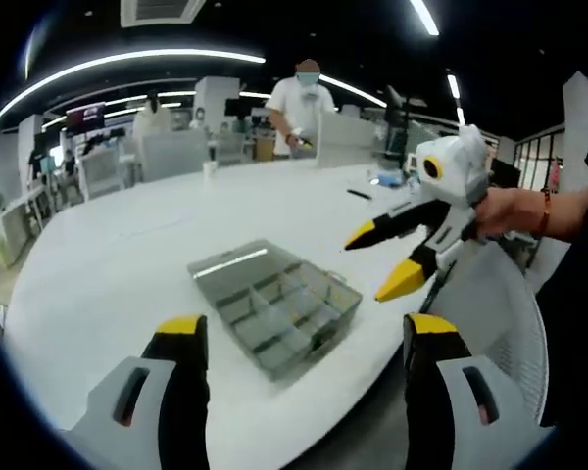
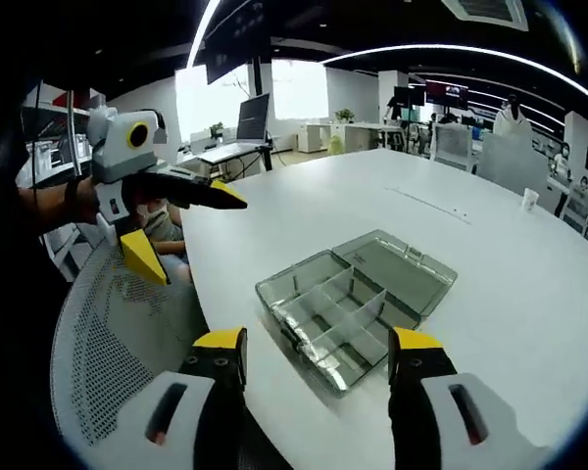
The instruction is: Insert the divider into the dual guide fixture by aligning both edges with the guide slots and pushing it downward to the bottom, including one-sided entry, uneven engagement, binding, and posture correction.
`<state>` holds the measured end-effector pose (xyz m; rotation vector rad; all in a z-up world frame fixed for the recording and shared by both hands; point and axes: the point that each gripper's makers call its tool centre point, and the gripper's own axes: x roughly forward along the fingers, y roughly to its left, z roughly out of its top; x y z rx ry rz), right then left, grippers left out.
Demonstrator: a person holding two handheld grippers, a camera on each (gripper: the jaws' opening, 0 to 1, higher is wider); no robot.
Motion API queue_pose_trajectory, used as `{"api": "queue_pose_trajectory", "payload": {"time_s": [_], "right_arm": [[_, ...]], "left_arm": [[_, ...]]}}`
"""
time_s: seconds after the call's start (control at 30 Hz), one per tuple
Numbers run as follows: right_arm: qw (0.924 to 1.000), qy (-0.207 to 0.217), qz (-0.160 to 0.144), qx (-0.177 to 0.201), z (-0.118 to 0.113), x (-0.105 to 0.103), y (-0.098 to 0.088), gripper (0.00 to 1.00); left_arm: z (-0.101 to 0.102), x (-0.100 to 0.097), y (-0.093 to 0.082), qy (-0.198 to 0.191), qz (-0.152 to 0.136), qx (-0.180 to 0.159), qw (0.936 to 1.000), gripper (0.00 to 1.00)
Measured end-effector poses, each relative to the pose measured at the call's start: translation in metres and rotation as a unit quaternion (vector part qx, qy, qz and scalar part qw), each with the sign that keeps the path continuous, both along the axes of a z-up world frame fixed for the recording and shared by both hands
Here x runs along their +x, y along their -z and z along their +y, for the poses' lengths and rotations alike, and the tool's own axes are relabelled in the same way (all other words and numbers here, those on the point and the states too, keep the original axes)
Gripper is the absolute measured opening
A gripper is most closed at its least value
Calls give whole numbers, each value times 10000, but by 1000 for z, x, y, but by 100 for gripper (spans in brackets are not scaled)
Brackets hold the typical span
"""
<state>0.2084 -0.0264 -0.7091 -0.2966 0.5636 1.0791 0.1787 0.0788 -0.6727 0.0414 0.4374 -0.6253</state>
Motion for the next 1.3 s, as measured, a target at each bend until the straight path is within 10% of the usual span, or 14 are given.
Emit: {"api": "queue_pose_trajectory", "payload": {"time_s": [0.7, 1.3], "right_arm": [[9996, 190, 58, 224, -20, 3, -2, 79], [10000, 13, -11, 69, -13, 0, -3, 76]], "left_arm": [[12, 4, 1, -203, 90, 43, 9997, 97], [13, 0, 0, -426, 105, 54, 9990, 99]]}}
